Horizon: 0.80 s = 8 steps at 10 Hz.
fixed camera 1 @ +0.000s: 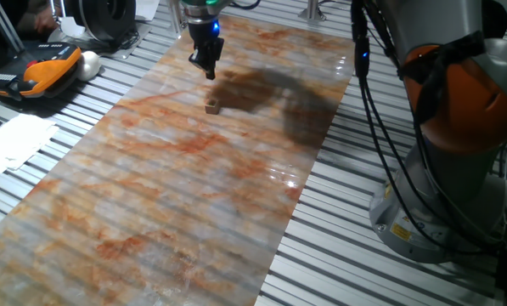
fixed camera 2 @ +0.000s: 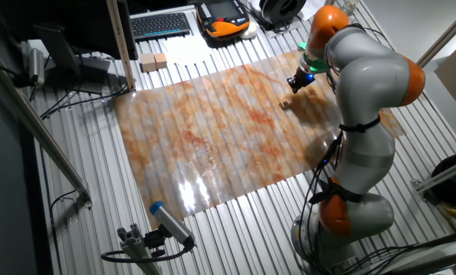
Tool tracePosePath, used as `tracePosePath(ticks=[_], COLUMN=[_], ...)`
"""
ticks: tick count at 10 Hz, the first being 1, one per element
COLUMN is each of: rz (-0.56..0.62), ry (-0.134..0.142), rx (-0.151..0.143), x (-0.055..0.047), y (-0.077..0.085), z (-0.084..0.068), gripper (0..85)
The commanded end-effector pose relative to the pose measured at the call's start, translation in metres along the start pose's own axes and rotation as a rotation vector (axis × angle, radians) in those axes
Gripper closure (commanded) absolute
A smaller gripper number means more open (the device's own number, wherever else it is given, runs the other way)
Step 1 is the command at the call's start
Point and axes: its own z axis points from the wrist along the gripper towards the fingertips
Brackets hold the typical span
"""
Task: Use the gripper to push the small block from left to right
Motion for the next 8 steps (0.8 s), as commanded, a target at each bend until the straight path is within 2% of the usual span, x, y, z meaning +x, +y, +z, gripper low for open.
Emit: tracePosePath(ticks=[1, 3, 4, 6, 8], rz=[0.000, -0.010, -0.012, -0.012, -0.010], ry=[0.004, 0.013, 0.008, 0.002, -0.002], rx=[0.006, 0.017, 0.015, -0.006, -0.016], x=[-0.003, -0.006, -0.005, -0.002, -0.002], y=[0.000, 0.000, -0.001, -0.002, 0.000], z=[0.003, 0.011, 0.019, 0.037, 0.045], gripper=[85.0, 85.0, 85.0, 85.0, 85.0])
